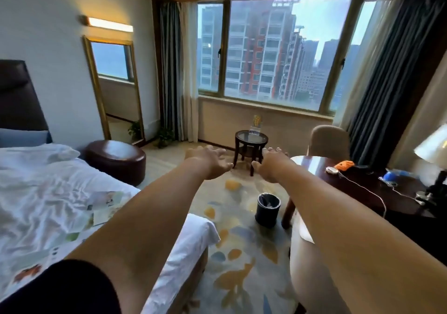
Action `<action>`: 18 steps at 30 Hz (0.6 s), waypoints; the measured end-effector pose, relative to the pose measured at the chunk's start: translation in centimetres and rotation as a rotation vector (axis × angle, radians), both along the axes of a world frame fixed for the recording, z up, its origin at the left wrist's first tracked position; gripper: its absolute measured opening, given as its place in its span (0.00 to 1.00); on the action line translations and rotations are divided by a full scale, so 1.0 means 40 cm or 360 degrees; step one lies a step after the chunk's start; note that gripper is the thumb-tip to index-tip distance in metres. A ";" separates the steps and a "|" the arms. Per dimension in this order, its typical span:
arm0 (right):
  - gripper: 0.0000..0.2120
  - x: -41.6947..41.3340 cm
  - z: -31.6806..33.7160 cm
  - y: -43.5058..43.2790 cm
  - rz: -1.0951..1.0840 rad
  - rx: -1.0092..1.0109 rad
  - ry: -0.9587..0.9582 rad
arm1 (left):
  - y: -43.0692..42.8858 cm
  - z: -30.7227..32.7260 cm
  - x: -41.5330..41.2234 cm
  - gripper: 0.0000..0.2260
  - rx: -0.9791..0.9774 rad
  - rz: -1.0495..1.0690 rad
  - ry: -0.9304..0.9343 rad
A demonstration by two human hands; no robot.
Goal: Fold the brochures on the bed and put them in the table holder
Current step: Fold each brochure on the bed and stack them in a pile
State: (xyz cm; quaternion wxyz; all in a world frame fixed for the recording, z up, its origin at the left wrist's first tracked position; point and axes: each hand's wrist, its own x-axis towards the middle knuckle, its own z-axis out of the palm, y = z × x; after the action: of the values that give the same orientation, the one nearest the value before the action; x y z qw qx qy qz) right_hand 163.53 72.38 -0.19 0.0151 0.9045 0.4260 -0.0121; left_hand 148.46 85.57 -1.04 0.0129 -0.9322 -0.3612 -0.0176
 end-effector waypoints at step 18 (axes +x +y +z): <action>0.35 -0.327 -0.134 1.194 0.1356 0.0111 0.0130 | 0.867 -0.122 -0.436 0.32 -0.0109 0.1183 0.0145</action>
State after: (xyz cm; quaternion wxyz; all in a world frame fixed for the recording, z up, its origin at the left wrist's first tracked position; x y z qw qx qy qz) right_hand 150.45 120.16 -5.54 -0.0289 0.6466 0.7619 -0.0262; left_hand 131.00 120.26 -5.93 0.0032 -0.7373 -0.6743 0.0419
